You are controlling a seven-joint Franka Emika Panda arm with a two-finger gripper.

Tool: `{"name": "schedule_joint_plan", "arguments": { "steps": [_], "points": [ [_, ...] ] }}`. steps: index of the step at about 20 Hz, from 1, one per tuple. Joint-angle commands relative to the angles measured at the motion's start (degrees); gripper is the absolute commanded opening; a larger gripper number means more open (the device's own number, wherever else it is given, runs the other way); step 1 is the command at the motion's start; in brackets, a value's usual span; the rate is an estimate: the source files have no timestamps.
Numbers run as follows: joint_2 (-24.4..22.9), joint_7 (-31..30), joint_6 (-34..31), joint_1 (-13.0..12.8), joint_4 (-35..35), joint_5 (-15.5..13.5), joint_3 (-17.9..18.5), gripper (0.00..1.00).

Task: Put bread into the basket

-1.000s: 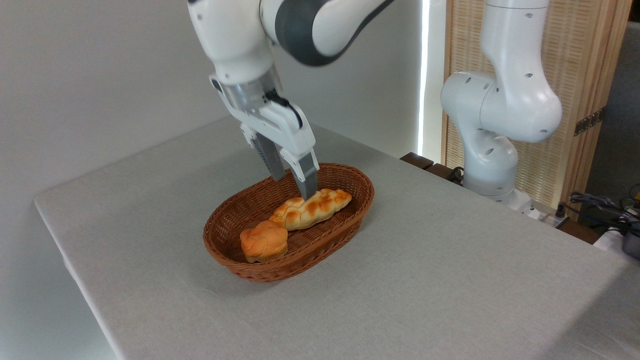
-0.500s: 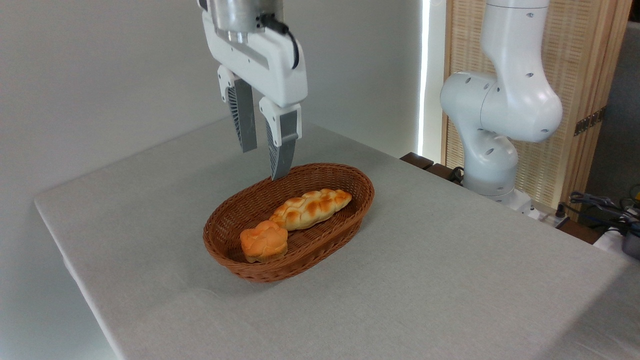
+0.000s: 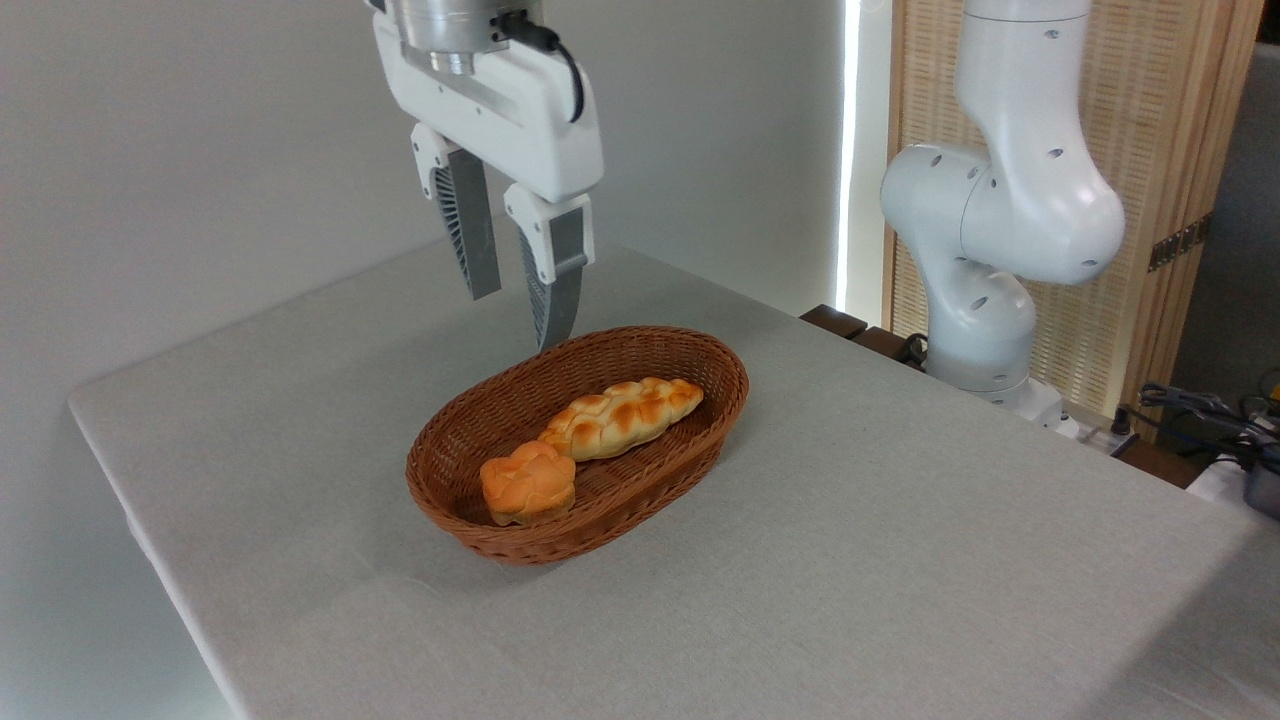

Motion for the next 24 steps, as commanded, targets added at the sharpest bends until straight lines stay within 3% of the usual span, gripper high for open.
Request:
{"name": "schedule_joint_plan", "arguments": {
  "steps": [1, 6, 16, 24],
  "points": [
    [1.98, -1.67, -1.97, -0.78, 2.85, 4.73, -1.73, 1.00],
    [1.98, -1.67, -1.97, -2.18, 2.77, 5.70, -1.47, 1.00],
    [2.07, -1.93, -3.29, -2.01, 2.85, 5.62, -1.12, 1.00],
    [2.68, -1.84, -2.14, -3.50, 2.85, 4.13, 1.78, 1.00]
  ]
}}
